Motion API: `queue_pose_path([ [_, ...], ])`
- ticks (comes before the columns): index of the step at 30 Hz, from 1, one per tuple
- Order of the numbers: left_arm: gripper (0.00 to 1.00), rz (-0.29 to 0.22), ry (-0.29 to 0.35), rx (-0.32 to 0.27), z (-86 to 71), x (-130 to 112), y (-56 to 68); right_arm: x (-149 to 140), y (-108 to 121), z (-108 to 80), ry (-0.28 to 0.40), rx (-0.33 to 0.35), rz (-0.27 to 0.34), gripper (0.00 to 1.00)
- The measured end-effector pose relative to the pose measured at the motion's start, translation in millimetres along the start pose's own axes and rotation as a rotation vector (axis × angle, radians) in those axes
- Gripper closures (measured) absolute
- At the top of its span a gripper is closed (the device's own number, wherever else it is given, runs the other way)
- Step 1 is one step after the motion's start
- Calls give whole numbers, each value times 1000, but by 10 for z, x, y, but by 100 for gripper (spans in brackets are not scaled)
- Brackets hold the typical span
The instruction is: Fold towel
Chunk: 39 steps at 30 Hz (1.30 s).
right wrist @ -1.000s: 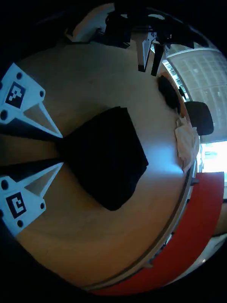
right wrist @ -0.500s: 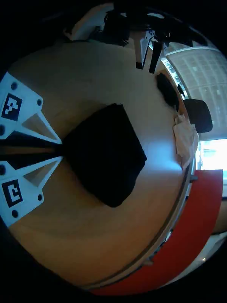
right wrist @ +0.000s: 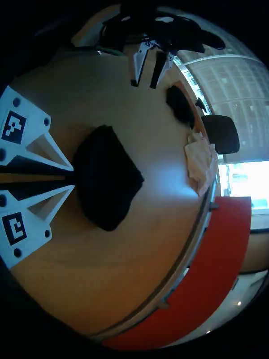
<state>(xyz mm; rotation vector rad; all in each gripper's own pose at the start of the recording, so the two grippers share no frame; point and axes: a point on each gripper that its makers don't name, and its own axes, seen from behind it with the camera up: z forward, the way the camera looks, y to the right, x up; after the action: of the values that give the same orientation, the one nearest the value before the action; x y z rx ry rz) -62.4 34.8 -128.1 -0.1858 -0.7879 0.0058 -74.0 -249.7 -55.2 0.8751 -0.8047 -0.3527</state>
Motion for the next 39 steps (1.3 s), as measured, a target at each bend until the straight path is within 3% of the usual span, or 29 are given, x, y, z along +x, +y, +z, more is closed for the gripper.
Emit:
queue_pose_path([
  [12,5,12,20,-9,-14,101,25,905,100,-346,128,-10,-50,94],
  [21,5,20,36,-9,-48,202,11,1397,184,-622,204,-31,-74,94],
  [39,5,34,52,-32,-29,294,139,1338,483,-900,206,-83,-50,94],
])
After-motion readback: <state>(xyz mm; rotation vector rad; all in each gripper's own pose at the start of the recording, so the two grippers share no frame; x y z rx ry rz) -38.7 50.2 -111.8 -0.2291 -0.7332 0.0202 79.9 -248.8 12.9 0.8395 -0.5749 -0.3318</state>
